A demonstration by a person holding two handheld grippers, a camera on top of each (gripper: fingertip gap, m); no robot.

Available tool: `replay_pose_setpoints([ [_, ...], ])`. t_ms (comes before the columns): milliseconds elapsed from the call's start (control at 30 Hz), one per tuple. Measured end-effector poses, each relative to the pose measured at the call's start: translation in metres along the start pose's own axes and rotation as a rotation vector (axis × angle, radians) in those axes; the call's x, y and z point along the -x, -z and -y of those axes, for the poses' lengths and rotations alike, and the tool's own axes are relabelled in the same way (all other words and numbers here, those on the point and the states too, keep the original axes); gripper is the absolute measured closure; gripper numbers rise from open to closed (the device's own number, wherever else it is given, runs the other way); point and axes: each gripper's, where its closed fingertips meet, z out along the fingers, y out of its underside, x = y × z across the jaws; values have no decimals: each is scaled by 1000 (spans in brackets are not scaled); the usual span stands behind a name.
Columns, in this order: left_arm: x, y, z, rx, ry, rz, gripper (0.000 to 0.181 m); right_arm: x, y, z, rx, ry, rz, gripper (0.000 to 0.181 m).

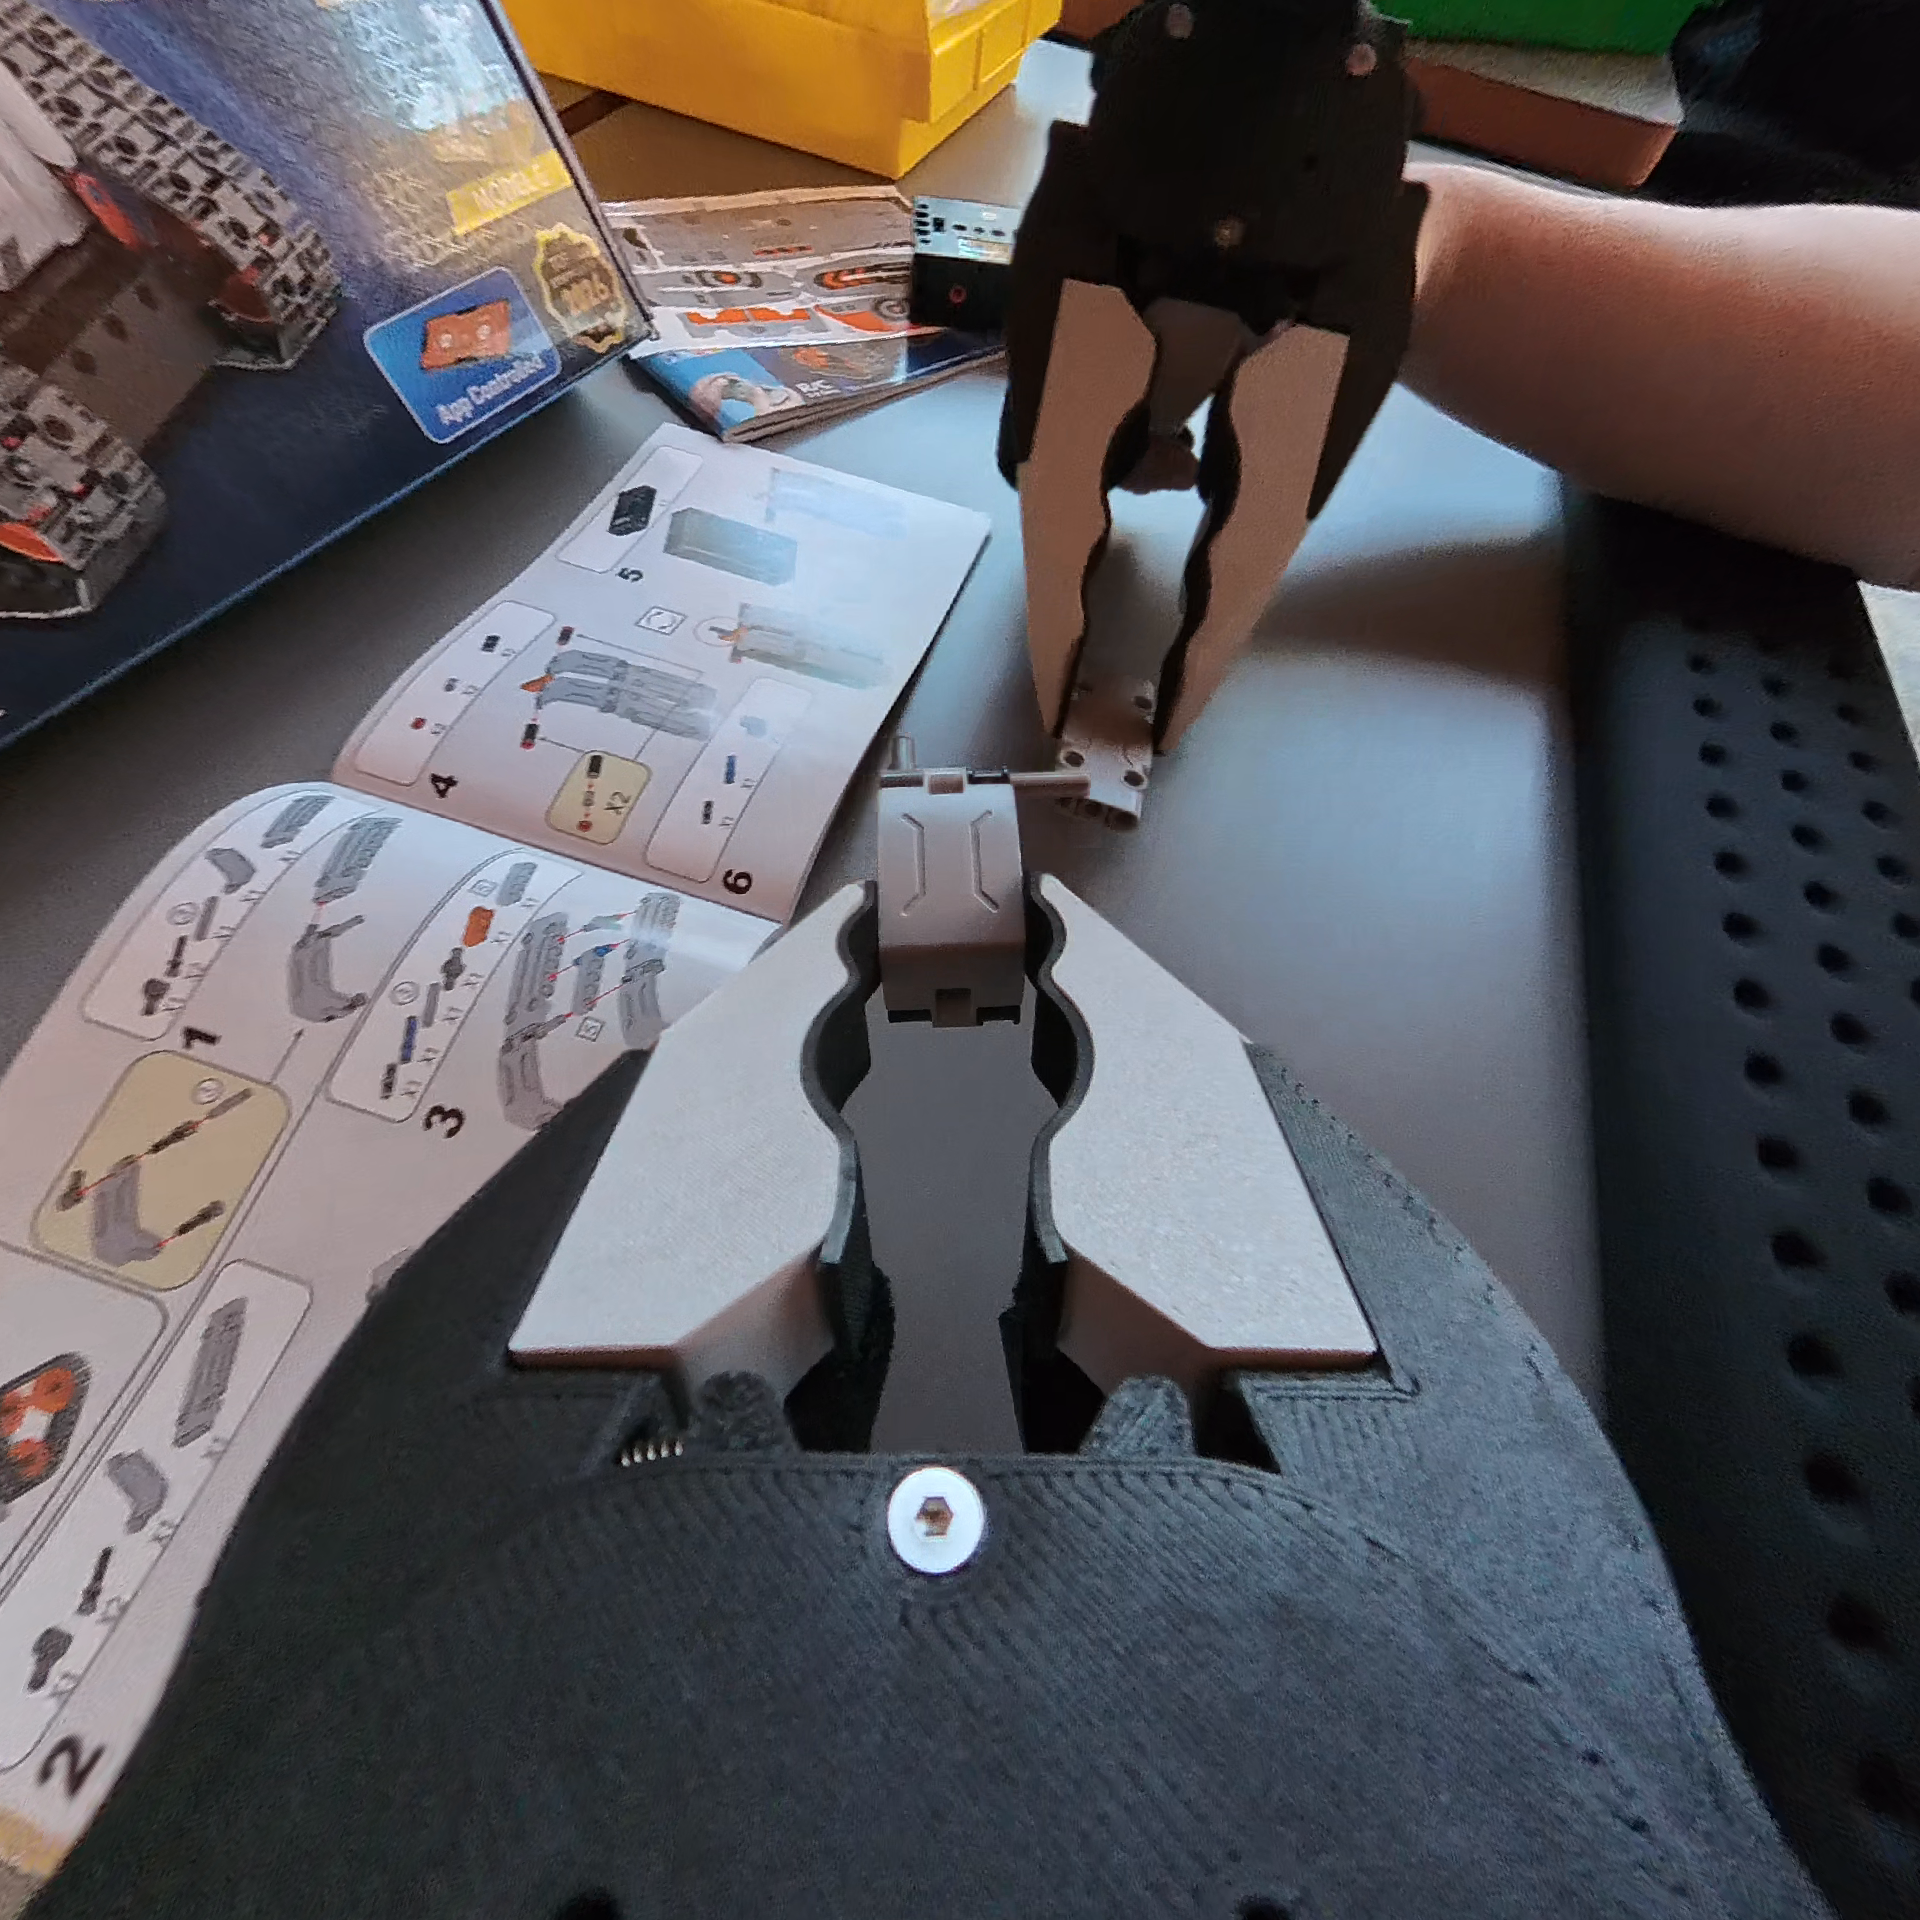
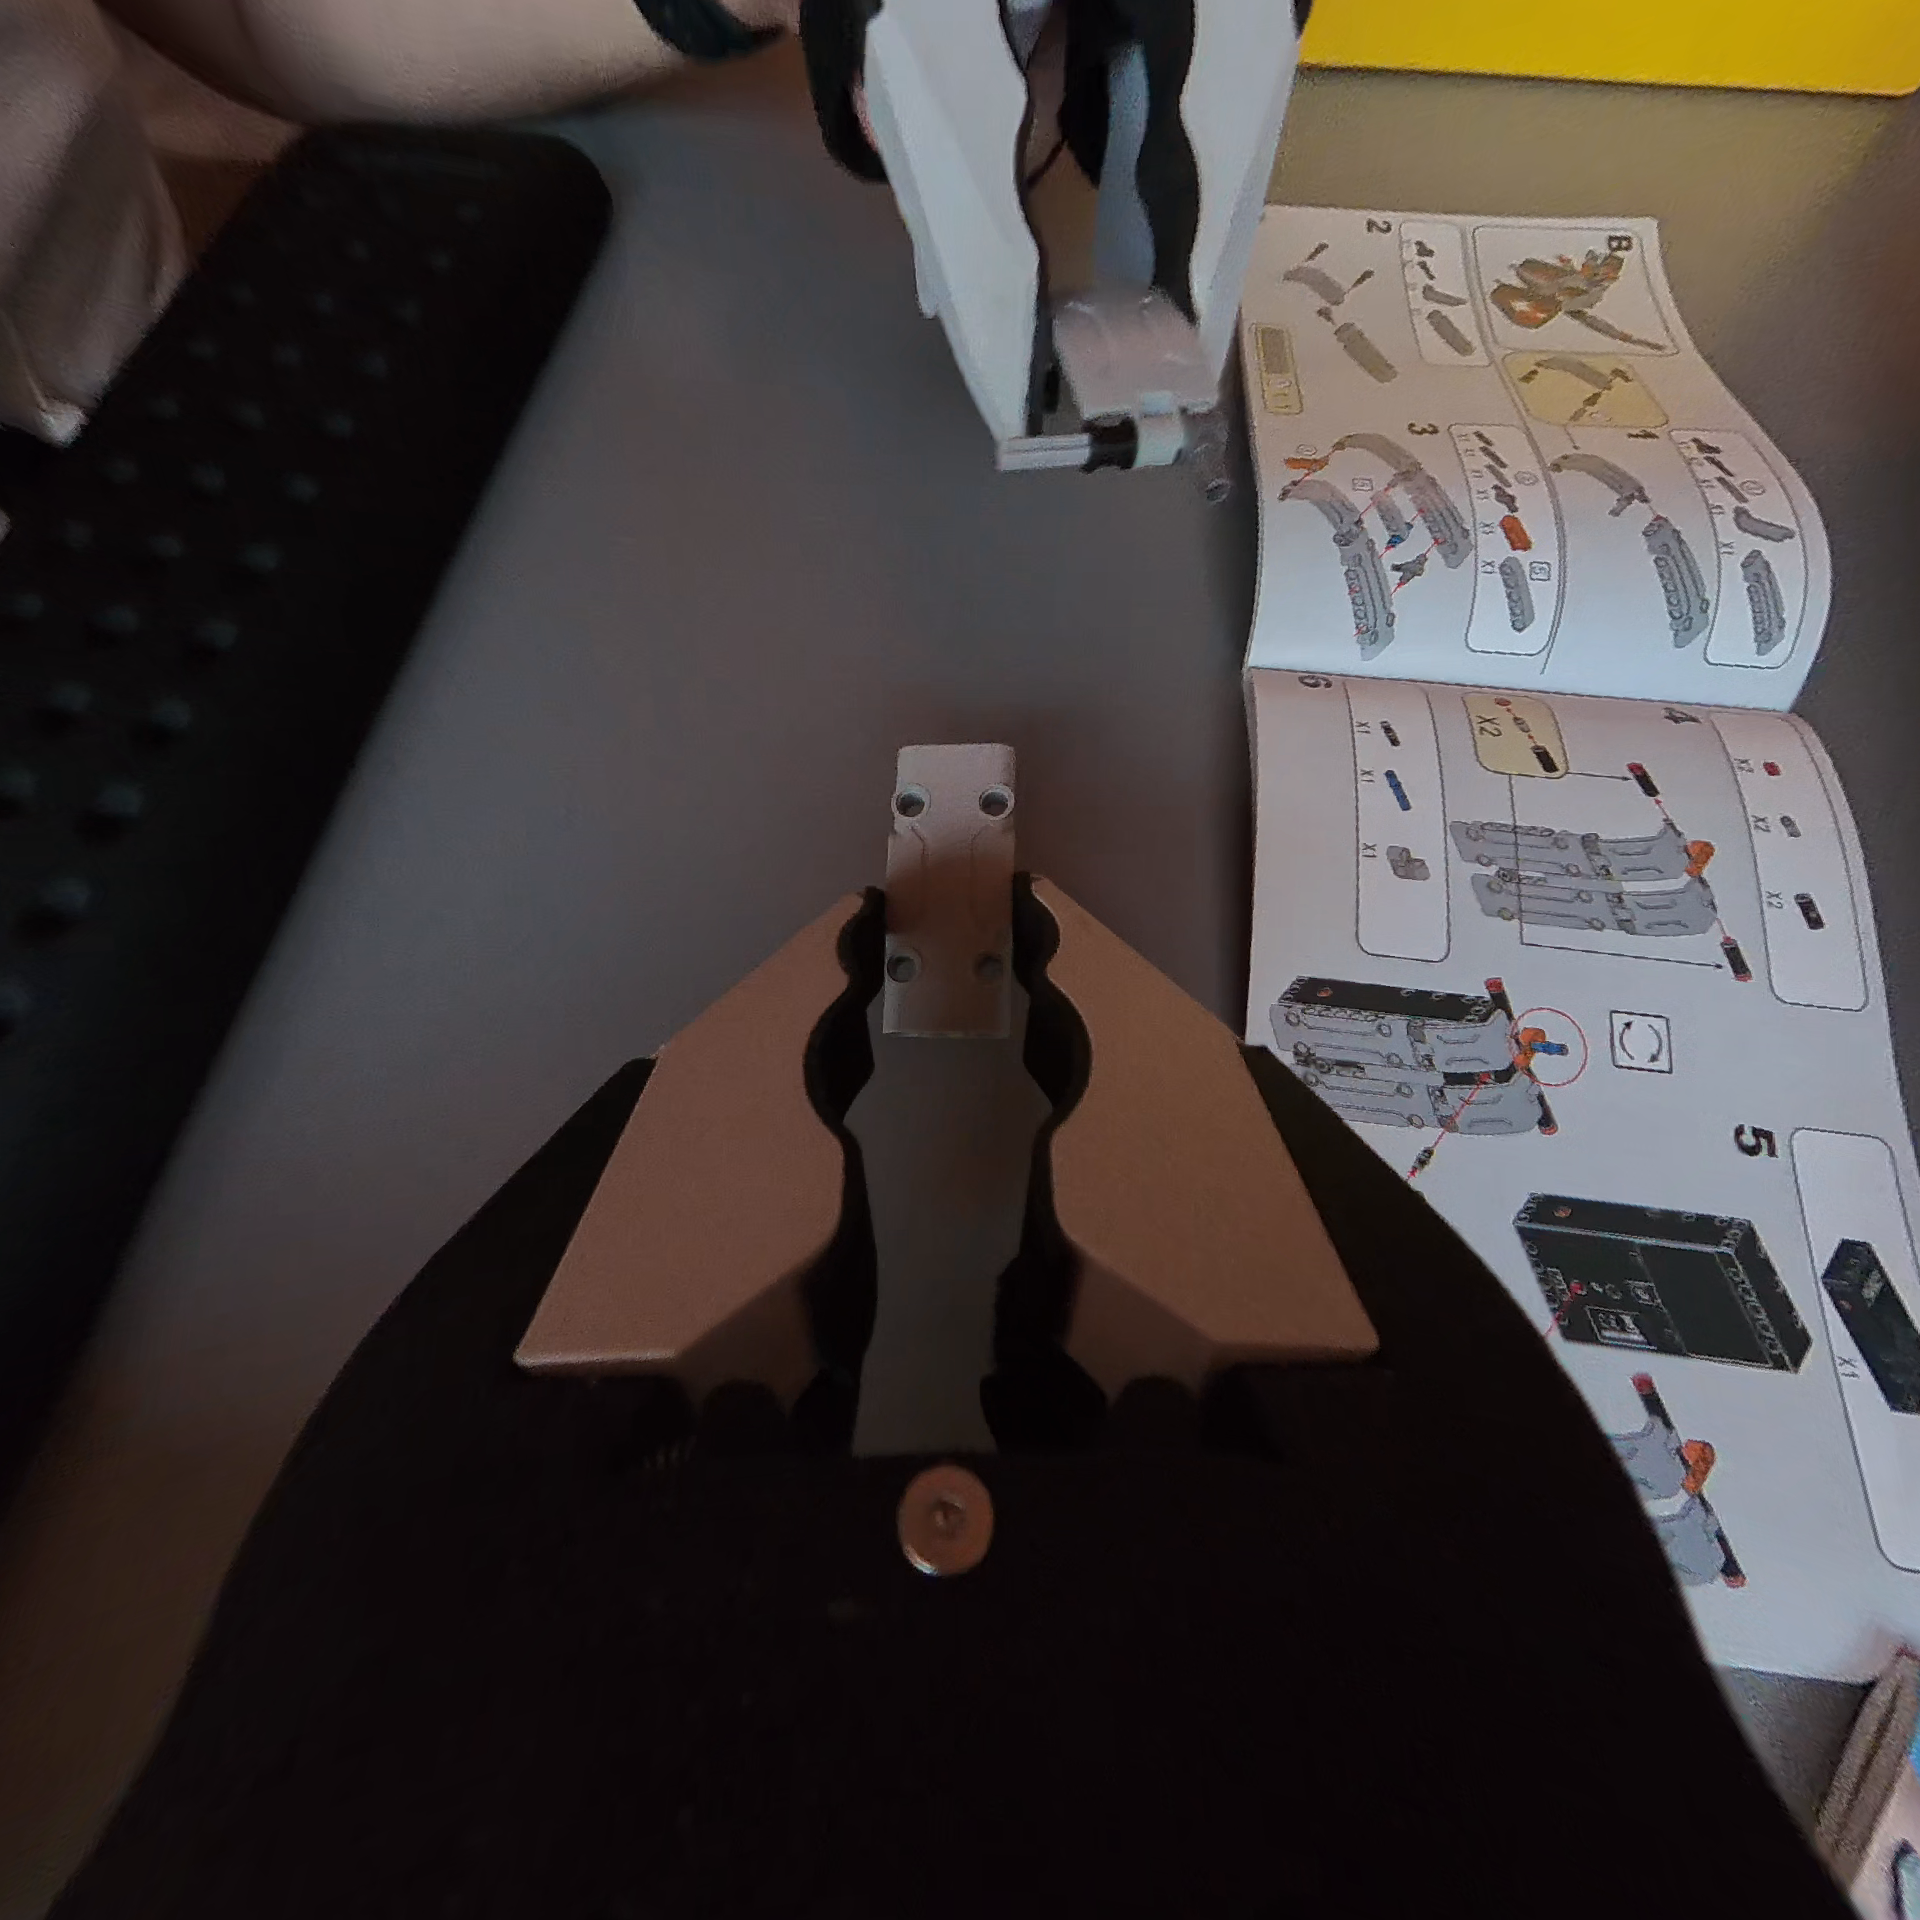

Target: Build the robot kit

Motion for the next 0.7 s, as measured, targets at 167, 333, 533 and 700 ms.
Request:
replay_pose_setpoints([
  [167,-19,-9,-3,35,-30,-62,155,-1,5,4,-53,1,21,158],
  [333,-30,-16,-9,67,-51,-109,155,1,7,6,-58,27,18,158],
  [533,-38,-19,-12,81,-99,-137,155,5,7,12,-87,32,38,158],
  [700,-43,-20,-13,87,-127,-156,155,9,8,16,-108,22,66,158],
])
